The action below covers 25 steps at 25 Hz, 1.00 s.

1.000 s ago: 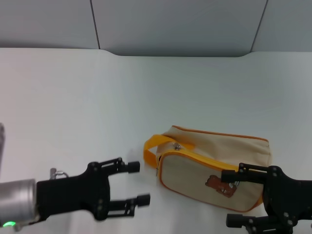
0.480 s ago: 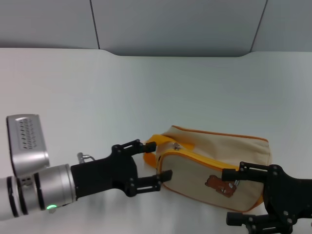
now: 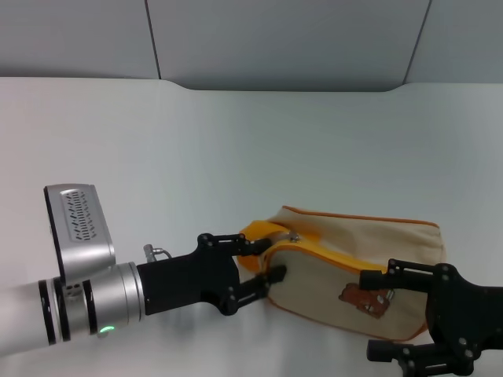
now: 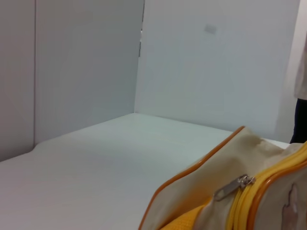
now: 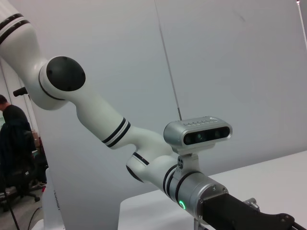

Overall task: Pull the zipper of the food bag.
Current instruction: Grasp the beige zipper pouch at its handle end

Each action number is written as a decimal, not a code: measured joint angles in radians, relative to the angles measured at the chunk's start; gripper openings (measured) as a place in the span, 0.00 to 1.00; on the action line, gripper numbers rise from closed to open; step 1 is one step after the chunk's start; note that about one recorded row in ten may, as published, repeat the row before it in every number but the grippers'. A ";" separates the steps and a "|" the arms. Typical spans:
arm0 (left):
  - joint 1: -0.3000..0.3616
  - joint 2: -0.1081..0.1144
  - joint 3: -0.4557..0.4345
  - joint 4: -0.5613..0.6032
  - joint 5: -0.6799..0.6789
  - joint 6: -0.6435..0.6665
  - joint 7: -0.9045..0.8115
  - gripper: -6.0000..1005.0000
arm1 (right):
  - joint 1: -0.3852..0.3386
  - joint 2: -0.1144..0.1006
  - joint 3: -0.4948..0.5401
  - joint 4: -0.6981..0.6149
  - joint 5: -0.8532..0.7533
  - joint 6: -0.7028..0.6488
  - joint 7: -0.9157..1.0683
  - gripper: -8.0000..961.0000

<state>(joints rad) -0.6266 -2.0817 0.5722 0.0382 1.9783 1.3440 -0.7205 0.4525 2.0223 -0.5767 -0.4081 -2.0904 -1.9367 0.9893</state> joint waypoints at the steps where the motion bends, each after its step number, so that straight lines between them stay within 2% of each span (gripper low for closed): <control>1: 0.000 0.000 -0.004 0.000 -0.001 -0.005 0.000 0.62 | 0.000 -0.002 0.000 0.000 0.003 0.000 0.000 0.87; 9: 0.002 0.000 -0.018 -0.003 -0.001 0.004 0.035 0.35 | 0.000 -0.004 0.002 0.000 0.006 0.001 0.000 0.87; 15: 0.019 0.000 -0.032 -0.003 -0.011 0.036 0.090 0.28 | 0.003 -0.006 0.006 0.000 0.008 0.001 0.000 0.87; 17: 0.028 0.000 -0.036 -0.002 -0.011 0.057 0.106 0.23 | 0.004 -0.006 0.016 0.000 0.010 0.000 0.000 0.87; 25: 0.055 0.006 -0.032 0.030 -0.011 0.105 0.115 0.19 | 0.030 0.012 0.139 -0.001 0.024 0.001 -0.010 0.87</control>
<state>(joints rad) -0.5719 -2.0761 0.5405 0.0682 1.9676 1.4493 -0.6054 0.4829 2.0348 -0.4379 -0.4089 -2.0662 -1.9353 0.9797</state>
